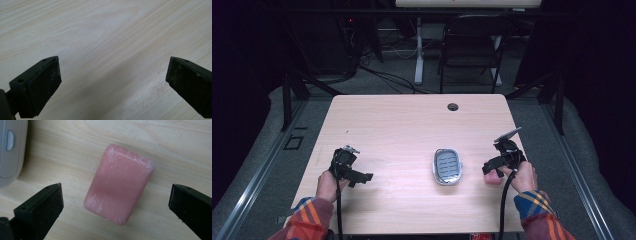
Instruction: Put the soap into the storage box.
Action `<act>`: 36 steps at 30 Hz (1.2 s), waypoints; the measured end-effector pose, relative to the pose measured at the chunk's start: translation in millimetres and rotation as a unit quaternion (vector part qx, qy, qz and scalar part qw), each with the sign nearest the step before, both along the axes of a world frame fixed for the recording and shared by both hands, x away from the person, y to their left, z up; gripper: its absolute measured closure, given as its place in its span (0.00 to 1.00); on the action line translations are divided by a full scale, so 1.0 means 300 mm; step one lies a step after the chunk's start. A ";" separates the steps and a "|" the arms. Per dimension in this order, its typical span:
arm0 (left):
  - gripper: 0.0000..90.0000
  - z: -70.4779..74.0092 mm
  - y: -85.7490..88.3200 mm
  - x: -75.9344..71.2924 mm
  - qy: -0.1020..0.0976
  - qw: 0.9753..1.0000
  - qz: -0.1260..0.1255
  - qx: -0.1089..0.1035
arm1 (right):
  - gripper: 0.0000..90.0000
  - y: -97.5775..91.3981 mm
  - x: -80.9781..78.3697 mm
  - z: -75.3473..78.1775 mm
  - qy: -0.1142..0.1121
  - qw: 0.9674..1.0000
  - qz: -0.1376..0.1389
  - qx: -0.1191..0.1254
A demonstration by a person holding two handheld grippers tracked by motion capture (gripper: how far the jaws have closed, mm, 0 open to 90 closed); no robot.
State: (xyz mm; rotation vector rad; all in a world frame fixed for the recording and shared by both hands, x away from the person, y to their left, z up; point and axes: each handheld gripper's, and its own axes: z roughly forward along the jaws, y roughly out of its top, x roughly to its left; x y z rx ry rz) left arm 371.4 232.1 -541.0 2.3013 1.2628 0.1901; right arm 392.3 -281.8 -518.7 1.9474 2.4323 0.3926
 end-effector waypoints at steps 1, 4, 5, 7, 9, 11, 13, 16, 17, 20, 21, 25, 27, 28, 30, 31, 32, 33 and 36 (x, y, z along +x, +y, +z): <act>0.00 0.000 -0.001 0.000 0.002 1.000 -0.001 0.000 | 0.00 0.003 0.003 0.000 0.005 1.000 0.001 -0.006; 0.00 -0.001 -0.005 0.000 0.001 1.000 0.000 0.000 | 0.00 0.018 0.008 -0.008 0.003 1.000 0.002 -0.015; 0.00 -0.001 -0.005 0.000 0.001 1.000 0.000 0.000 | 0.00 0.024 0.010 -0.014 0.001 1.000 -0.001 -0.014; 0.00 -0.001 -0.004 0.000 0.001 1.000 0.000 0.000 | 0.00 0.028 0.014 -0.016 0.004 1.000 0.000 -0.020; 0.00 -0.001 -0.003 0.000 0.002 1.000 -0.001 0.000 | 0.00 0.031 0.017 -0.021 0.000 1.000 -0.008 -0.020; 0.00 -0.001 -0.004 0.001 0.001 1.000 -0.003 0.001 | 0.00 0.026 0.021 -0.021 0.010 1.000 -0.003 -0.022; 0.00 -0.001 -0.007 0.001 0.002 1.000 -0.004 0.001 | 0.00 0.026 0.024 -0.027 0.012 1.000 -0.008 -0.022; 0.00 -0.001 -0.008 0.001 0.001 1.000 -0.008 0.003 | 0.05 0.032 0.025 -0.041 0.001 1.000 -0.022 -0.017; 0.00 -0.001 -0.009 0.001 0.002 1.000 -0.008 0.003 | 0.06 0.027 0.030 -0.038 0.011 1.000 -0.010 -0.023; 0.00 -0.002 -0.009 0.001 0.003 1.000 -0.008 0.002 | 0.10 0.033 0.034 -0.050 0.011 1.000 -0.017 -0.016; 0.00 -0.002 -0.009 0.001 0.003 1.000 -0.008 0.002 | 0.12 0.033 0.037 -0.048 0.016 1.000 -0.010 -0.025; 0.00 -0.002 -0.009 0.002 0.003 1.000 -0.008 0.003 | 0.17 0.037 0.041 -0.056 0.013 0.999 -0.014 -0.027; 0.00 -0.003 -0.011 0.002 0.005 1.000 -0.010 0.004 | 0.22 0.036 0.044 -0.057 0.017 0.999 -0.006 -0.029; 0.00 -0.003 -0.011 0.002 0.005 1.000 -0.010 0.004 | 0.25 0.035 0.045 -0.055 0.023 0.999 0.000 -0.038; 0.00 -0.002 -0.013 0.001 0.005 1.000 -0.009 0.003 | 0.27 0.039 0.045 -0.059 0.019 0.999 -0.008 -0.033; 0.00 -0.002 -0.013 0.000 0.005 1.000 -0.009 0.004 | 0.28 0.039 0.045 -0.060 0.020 0.999 -0.008 -0.036; 0.00 -0.003 -0.013 0.000 0.006 1.000 -0.010 0.004 | 0.29 0.037 0.048 -0.060 0.025 0.999 -0.003 -0.036; 0.00 -0.003 -0.013 0.001 0.007 1.000 -0.011 0.004 | 0.31 0.038 0.048 -0.064 0.018 0.999 -0.006 -0.035; 0.00 -0.003 -0.013 0.002 0.008 1.000 -0.012 0.004 | 0.33 0.034 0.053 -0.063 0.033 0.999 0.005 -0.043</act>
